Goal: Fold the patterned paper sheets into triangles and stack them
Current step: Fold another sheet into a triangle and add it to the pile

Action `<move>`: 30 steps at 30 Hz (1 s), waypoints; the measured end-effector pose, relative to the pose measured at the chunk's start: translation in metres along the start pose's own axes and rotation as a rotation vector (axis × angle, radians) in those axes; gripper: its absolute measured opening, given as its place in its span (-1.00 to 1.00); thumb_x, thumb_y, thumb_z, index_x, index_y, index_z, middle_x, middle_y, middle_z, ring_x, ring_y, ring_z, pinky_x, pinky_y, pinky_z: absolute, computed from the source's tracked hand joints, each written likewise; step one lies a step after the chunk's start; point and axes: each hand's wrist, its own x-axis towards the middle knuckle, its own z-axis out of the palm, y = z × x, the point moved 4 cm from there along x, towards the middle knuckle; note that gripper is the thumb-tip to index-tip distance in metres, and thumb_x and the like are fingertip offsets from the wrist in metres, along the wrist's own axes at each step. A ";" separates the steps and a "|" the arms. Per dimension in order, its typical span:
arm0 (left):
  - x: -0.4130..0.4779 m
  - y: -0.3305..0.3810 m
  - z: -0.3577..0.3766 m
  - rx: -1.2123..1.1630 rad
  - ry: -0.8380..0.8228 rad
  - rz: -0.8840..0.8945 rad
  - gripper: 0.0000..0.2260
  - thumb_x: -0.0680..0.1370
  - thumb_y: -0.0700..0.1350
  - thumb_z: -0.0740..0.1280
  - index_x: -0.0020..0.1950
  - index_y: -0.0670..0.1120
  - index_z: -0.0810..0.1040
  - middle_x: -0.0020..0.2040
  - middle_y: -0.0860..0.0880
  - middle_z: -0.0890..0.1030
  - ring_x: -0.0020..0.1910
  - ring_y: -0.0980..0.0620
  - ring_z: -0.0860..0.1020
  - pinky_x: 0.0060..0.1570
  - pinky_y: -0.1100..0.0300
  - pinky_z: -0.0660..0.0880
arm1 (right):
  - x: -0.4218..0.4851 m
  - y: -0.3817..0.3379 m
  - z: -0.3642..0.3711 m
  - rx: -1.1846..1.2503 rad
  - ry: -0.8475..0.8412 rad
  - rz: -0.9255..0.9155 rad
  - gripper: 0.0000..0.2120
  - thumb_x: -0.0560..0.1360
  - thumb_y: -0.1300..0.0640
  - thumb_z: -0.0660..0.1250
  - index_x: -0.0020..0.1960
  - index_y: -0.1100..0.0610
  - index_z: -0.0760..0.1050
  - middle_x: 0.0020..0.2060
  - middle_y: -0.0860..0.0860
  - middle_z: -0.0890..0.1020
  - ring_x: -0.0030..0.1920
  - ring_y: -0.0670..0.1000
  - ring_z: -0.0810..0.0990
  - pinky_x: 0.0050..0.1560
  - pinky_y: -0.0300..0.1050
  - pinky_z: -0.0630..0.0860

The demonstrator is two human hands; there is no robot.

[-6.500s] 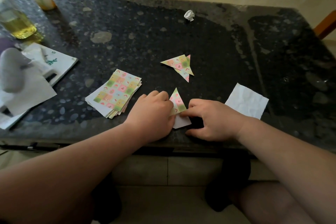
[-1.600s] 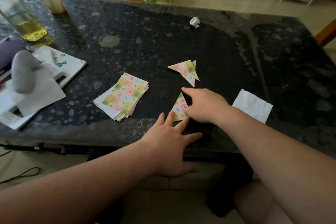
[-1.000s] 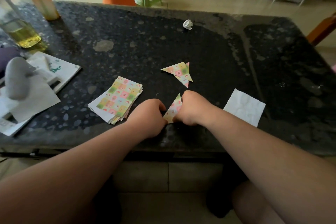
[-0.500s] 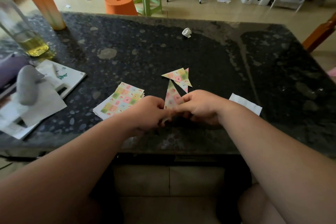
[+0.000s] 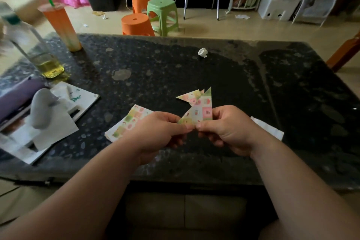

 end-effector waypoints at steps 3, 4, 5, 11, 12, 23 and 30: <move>0.012 0.002 -0.002 -0.015 -0.021 -0.017 -0.86 0.51 -0.18 0.49 -0.24 -0.13 0.65 -0.35 -0.06 0.57 -0.39 0.09 0.52 -0.22 0.14 0.48 | 0.013 0.001 -0.001 -0.003 0.000 -0.015 -0.94 0.50 0.23 0.49 -0.08 0.23 0.67 -0.42 0.05 0.64 -0.52 -0.12 0.45 -0.57 -0.27 0.33; 0.015 0.006 -0.003 -0.027 -0.040 -0.006 -0.86 0.48 -0.17 0.51 -0.27 -0.13 0.65 -0.35 -0.06 0.57 -0.38 0.09 0.52 -0.24 0.16 0.48 | 0.017 0.000 -0.003 0.037 -0.018 -0.013 -0.96 0.53 0.26 0.46 -0.07 0.24 0.65 -0.43 0.06 0.62 -0.53 -0.12 0.43 -0.58 -0.27 0.32; 0.017 0.012 -0.005 -0.041 -0.064 0.008 -0.87 0.42 -0.15 0.52 -0.31 -0.11 0.65 -0.36 -0.06 0.56 -0.37 0.08 0.51 -0.26 0.18 0.48 | 0.019 -0.002 -0.007 0.069 -0.035 -0.006 -0.96 0.55 0.29 0.42 -0.08 0.25 0.64 -0.43 0.07 0.61 -0.54 -0.11 0.42 -0.60 -0.27 0.31; 0.033 0.014 -0.012 -0.036 -0.121 -0.034 -0.89 0.28 -0.08 0.52 -0.40 -0.09 0.67 -0.37 -0.08 0.55 -0.40 0.07 0.49 -0.35 0.25 0.45 | 0.033 0.001 -0.032 -0.028 -0.078 0.076 -0.87 0.56 0.35 0.37 -0.16 0.28 0.61 -0.40 0.13 0.63 -0.55 -0.05 0.46 -0.57 -0.22 0.39; 0.036 0.015 -0.014 -0.031 -0.118 -0.036 -0.88 0.28 -0.08 0.52 -0.40 -0.09 0.67 -0.36 -0.09 0.56 -0.39 0.07 0.49 -0.35 0.26 0.45 | 0.034 0.002 -0.041 -0.059 -0.082 0.101 -0.87 0.55 0.35 0.38 -0.17 0.28 0.62 -0.39 0.14 0.62 -0.53 -0.02 0.47 -0.55 -0.20 0.42; 0.038 0.012 -0.012 -0.050 -0.132 0.006 -0.87 0.28 -0.06 0.53 -0.34 -0.11 0.66 -0.31 -0.12 0.55 -0.35 0.05 0.51 -0.29 0.23 0.50 | 0.028 0.008 -0.015 0.029 -0.226 0.092 -0.64 0.38 0.08 0.52 0.13 0.20 0.66 -0.16 0.13 0.73 -0.32 -0.02 0.59 -0.45 -0.16 0.55; 0.034 0.011 -0.008 -0.034 -0.174 0.006 -0.88 0.31 -0.07 0.53 -0.34 -0.09 0.67 -0.34 -0.08 0.57 -0.34 0.06 0.51 -0.28 0.23 0.50 | 0.029 0.005 -0.008 0.111 -0.141 0.022 -0.94 0.55 0.34 0.39 -0.02 0.25 0.64 -0.38 0.10 0.65 -0.49 -0.07 0.51 -0.54 -0.21 0.49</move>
